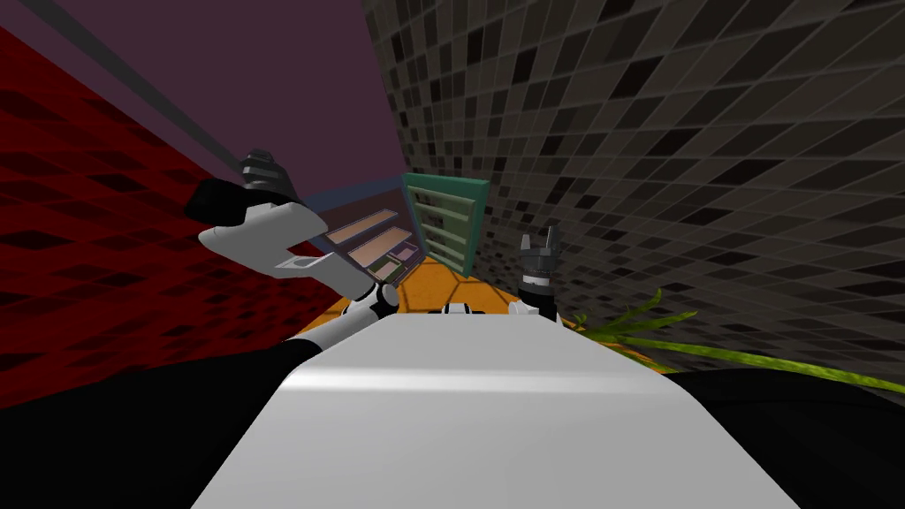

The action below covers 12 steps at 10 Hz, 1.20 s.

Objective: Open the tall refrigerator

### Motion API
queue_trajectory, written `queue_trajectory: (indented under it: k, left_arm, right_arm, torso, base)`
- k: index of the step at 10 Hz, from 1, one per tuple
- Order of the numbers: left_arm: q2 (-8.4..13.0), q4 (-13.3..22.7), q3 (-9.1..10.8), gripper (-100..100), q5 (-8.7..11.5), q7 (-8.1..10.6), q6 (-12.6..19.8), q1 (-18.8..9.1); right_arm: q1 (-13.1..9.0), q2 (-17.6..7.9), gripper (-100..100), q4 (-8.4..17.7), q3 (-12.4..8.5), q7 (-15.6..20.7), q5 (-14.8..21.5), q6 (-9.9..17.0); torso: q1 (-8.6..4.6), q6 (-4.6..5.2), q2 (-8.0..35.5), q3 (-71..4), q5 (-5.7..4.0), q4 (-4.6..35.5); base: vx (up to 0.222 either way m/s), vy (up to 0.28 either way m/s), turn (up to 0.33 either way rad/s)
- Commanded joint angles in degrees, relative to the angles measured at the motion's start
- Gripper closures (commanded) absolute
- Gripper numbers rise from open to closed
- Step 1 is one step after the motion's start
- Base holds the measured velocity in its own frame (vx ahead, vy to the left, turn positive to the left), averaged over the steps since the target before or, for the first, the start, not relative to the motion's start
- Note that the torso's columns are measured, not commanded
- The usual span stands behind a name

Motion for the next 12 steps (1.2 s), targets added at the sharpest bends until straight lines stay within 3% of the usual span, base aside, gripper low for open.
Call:
queue_trajectory:
  k: [1,4,5,8,9,12]
  left_arm:
    - [-0.05,1.62,1.51,-100,-0.23,-3.31,-0.20,-2.09]
    - [-0.32,4.59,4.33,-100,-0.76,-8.26,-0.33,-6.00]
    - [-0.32,4.59,4.33,-100,-0.76,-8.67,-0.33,-6.00]
    - [-0.85,7.84,7.31,-100,-1.33,-13.83,-0.45,-10.12]
    - [-0.85,7.84,7.31,-100,-1.33,-14.33,-0.45,-10.12]
    - [-1.77,11.33,10.32,-100,-1.91,-19.52,-0.61,-14.32]
  right_arm:
    - [0.00,0.01,0,0.00,0.00,0.00,0.00,0.00]
    - [0.00,0.00,0,0.00,0.00,0.00,0.00,0.00]
    - [0.00,0.00,0,0.00,0.00,0.00,0.00,0.00]
    - [0.00,0.00,0,0.00,0.00,0.00,0.00,0.00]
    - [0.00,0.00,0,0.00,0.00,0.00,0.00,0.00]
    - [0.00,0.00,0,0.00,0.00,0.00,0.00,0.00]
  torso:
    - [-0.13,0.00,0.04,0.03,-0.04,0.01]
    - [0.14,-0.01,0.12,0.08,0.04,0.04]
    - [0.16,-0.01,0.08,0.05,0.05,0.03]
    - [0.04,0.00,0.04,0.02,0.00,0.01]
    - [0.13,0.00,0.05,0.04,0.03,0.02]
    - [0.03,0.00,0.08,0.05,0.00,0.03]
  base:
    - [-0.025,0.057,-0.011]
    - [-0.039,0.097,-0.027]
    - [-0.022,0.086,-0.013]
    - [-0.023,0.098,-0.025]
    - [-0.019,0.080,-0.011]
    - [-0.031,0.091,-0.024]
